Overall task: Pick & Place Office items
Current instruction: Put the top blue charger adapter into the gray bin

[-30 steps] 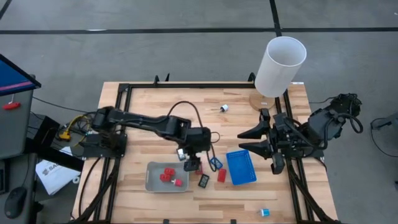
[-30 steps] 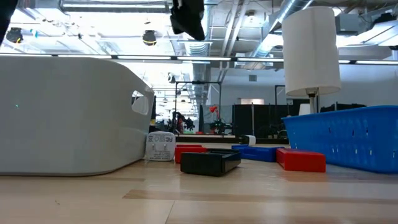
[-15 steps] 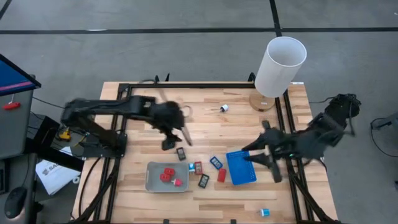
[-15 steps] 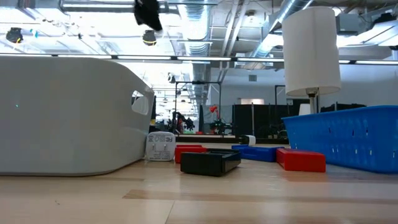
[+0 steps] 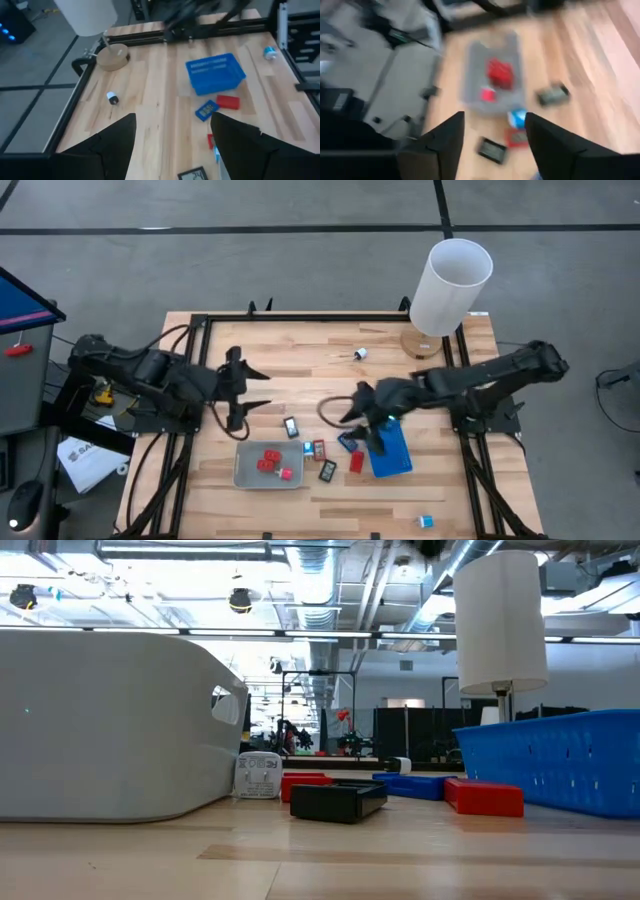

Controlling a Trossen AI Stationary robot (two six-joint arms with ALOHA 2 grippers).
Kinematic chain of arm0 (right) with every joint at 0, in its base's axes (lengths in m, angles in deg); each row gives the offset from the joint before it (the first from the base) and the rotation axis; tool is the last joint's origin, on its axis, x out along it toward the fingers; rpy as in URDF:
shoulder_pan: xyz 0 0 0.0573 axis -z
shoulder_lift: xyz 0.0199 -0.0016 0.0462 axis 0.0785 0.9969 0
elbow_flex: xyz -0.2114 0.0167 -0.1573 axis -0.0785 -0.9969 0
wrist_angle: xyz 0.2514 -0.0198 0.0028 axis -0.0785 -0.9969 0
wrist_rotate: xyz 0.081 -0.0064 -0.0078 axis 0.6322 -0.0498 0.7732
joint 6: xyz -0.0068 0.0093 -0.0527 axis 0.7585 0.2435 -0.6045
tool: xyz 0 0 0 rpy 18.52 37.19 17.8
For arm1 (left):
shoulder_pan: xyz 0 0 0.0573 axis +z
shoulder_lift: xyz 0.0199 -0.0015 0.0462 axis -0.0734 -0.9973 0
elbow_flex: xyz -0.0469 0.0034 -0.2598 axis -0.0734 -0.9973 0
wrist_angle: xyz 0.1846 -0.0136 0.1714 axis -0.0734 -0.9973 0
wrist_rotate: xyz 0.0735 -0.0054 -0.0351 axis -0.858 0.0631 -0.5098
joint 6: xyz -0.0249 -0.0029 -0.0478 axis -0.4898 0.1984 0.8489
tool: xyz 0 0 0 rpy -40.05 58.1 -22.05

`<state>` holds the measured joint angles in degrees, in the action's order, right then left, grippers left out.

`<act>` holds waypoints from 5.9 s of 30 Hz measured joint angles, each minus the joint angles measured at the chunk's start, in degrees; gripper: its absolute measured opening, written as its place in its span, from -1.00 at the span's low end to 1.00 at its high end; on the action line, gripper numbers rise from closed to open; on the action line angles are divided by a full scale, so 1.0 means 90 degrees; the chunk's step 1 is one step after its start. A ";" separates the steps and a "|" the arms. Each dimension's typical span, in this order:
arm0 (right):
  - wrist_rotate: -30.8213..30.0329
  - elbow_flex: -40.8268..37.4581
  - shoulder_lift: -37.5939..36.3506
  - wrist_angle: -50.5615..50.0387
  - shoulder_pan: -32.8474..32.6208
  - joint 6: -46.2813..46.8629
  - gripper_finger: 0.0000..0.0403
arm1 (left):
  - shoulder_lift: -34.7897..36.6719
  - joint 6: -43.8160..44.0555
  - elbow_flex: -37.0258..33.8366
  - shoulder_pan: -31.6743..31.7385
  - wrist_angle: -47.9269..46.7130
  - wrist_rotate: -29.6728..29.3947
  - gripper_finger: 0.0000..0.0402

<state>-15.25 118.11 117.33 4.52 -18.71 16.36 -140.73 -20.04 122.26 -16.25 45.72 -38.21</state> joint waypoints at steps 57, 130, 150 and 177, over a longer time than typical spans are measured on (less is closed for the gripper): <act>-0.1225 -0.3058 0.2318 0.7436 -0.0173 -0.2041 0.37 | -0.0073 0.0476 0.0006 0.0257 -0.0264 -0.1260 0.29; -0.0251 -0.1038 0.4078 0.5155 0.0151 -0.1825 0.37 | 0.0310 0.0361 0.0005 0.0246 -0.0170 -0.1262 0.29; 0.0076 -0.0862 0.4579 0.5301 0.0073 -0.1591 0.17 | 0.0320 0.0413 0.0000 0.0222 0.0035 -0.1261 0.29; 0.0230 -0.0564 0.3586 0.4294 0.0130 -0.2019 -0.79 | 0.0320 0.0414 0.0000 0.0097 0.0243 -0.1259 0.15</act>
<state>-13.18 113.03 149.60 43.16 -17.55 -1.80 -137.85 -16.32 122.26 -15.37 47.91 -49.55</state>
